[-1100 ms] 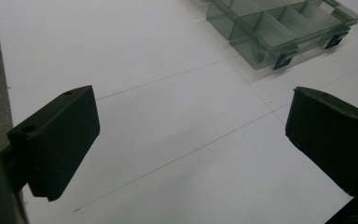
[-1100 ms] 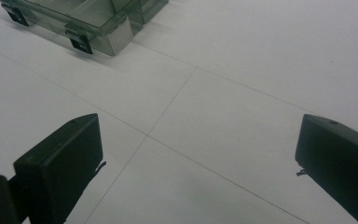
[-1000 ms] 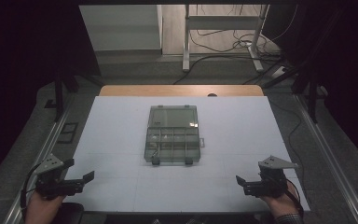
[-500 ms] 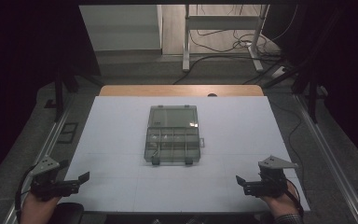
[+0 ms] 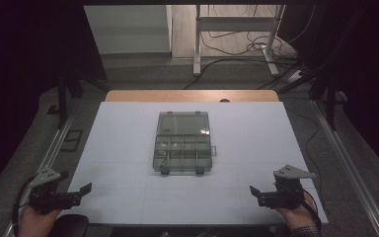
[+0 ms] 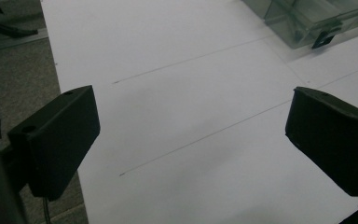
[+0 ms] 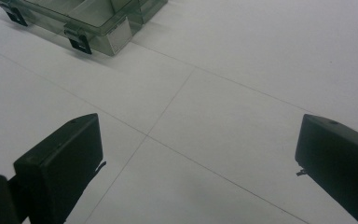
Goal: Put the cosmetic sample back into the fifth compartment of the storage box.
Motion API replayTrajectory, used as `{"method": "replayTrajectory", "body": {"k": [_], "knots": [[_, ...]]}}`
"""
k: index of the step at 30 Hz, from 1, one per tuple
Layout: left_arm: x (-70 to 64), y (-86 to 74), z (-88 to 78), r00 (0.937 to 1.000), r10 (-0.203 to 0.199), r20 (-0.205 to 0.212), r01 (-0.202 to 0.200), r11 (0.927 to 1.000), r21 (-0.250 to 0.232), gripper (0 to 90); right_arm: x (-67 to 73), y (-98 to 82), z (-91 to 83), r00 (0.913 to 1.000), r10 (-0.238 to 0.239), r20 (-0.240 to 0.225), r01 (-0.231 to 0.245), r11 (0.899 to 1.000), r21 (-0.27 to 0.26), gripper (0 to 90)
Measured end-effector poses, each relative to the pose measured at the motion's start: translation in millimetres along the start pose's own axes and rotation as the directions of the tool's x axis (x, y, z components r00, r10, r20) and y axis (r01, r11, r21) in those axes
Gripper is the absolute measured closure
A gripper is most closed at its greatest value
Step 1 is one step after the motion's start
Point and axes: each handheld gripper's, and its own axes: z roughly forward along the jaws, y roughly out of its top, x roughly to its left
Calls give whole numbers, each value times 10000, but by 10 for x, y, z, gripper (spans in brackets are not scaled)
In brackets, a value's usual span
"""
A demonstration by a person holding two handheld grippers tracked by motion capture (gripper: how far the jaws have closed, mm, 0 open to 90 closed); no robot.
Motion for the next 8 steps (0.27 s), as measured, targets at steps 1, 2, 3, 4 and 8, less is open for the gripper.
{"method": "replayTrajectory", "body": {"k": [1,2,3,4,8], "knots": [[7,-10,2,10000,10,-30,-10,10000,64,35,1,0,0,10000,-2,3,2,10000,-1,11],[12,-19,8,10000,-26,-12,26,9999,111,35,1,0,0,10000,-9,4,9,10000,-4,11],[18,-27,13,10000,-40,-11,40,9998,185,35,1,1,0,10000,-7,5,7,10000,-5,10],[23,-33,18,10000,-31,-40,32,9997,241,35,2,1,0,10000,-9,6,9,10000,-5,10],[27,-38,25,10000,-42,-46,44,9995,301,34,1,0,0,10000,-36,22,36,10000,10,11]]}}
